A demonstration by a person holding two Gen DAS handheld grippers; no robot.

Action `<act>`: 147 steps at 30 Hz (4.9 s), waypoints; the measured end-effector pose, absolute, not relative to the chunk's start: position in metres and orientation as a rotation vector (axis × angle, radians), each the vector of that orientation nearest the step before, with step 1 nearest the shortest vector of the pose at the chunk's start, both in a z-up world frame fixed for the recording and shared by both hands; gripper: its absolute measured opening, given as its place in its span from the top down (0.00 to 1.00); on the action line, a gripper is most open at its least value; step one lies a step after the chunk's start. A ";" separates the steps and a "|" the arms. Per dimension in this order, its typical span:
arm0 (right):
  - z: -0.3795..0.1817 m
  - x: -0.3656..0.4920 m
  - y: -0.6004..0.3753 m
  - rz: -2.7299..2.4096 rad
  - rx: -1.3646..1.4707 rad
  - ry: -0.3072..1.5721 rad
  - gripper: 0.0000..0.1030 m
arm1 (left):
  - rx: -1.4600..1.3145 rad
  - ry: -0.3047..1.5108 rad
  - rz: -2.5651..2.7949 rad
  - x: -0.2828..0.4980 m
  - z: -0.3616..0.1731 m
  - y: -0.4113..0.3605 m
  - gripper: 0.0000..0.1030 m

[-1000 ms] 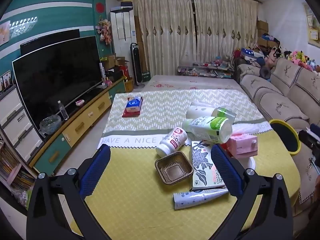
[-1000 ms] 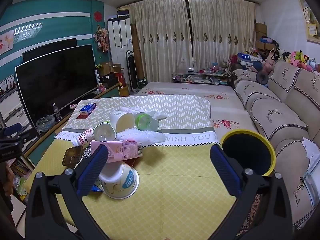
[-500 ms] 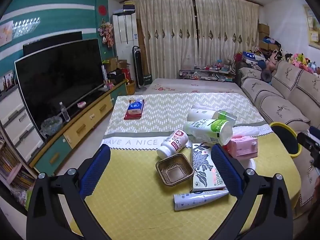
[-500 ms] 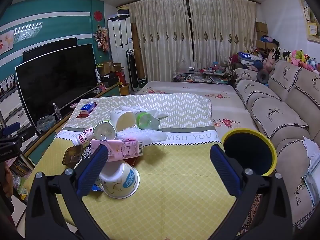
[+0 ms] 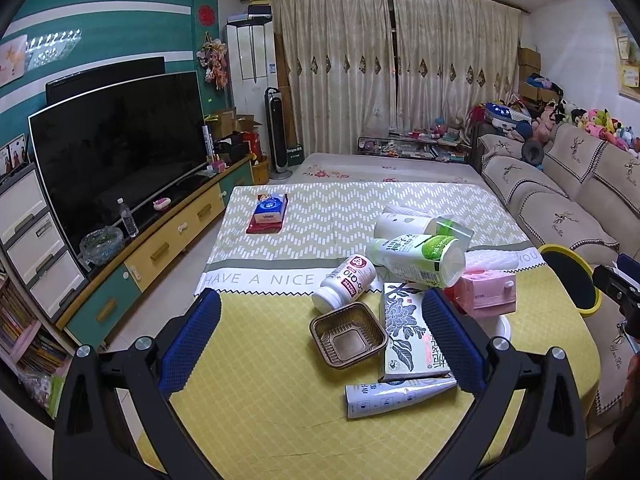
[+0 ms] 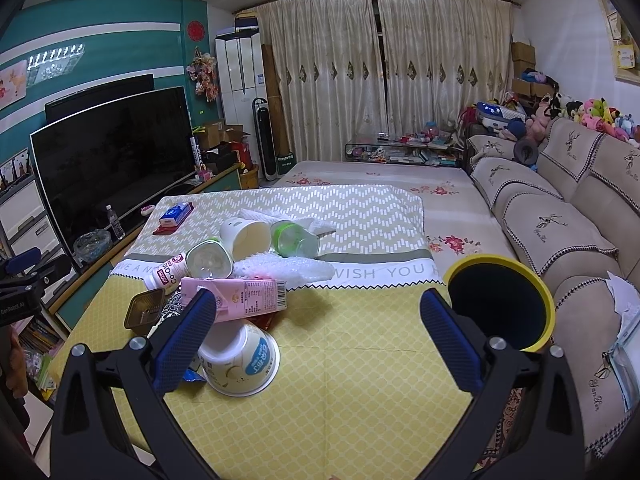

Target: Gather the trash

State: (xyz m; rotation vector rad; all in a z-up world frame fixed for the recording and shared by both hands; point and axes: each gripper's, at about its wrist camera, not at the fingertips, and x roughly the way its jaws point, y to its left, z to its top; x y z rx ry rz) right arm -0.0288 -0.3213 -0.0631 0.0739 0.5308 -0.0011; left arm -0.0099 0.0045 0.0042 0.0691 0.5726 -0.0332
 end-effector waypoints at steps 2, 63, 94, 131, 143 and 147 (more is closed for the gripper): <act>-0.064 -0.029 -0.321 -0.002 0.073 0.530 0.06 | 0.072 0.577 -0.029 -0.008 0.003 0.004 0.04; -0.072 -0.023 -0.325 0.009 0.087 0.548 0.05 | 0.098 0.615 -0.013 0.003 -0.005 0.002 0.04; -0.120 0.192 -0.328 0.295 -0.034 0.772 0.41 | 0.096 0.653 -0.025 0.070 -0.022 -0.002 0.04; -0.050 0.089 -0.365 0.427 0.169 0.684 0.88 | 0.149 0.645 -0.129 0.085 -0.018 -0.045 0.04; -0.077 0.083 -0.487 -0.109 0.166 0.696 0.88 | 0.169 0.643 -0.193 0.079 -0.017 -0.067 0.04; -0.117 0.089 -0.539 -0.242 0.221 0.770 0.87 | 0.175 0.648 -0.203 0.079 -0.019 -0.074 0.04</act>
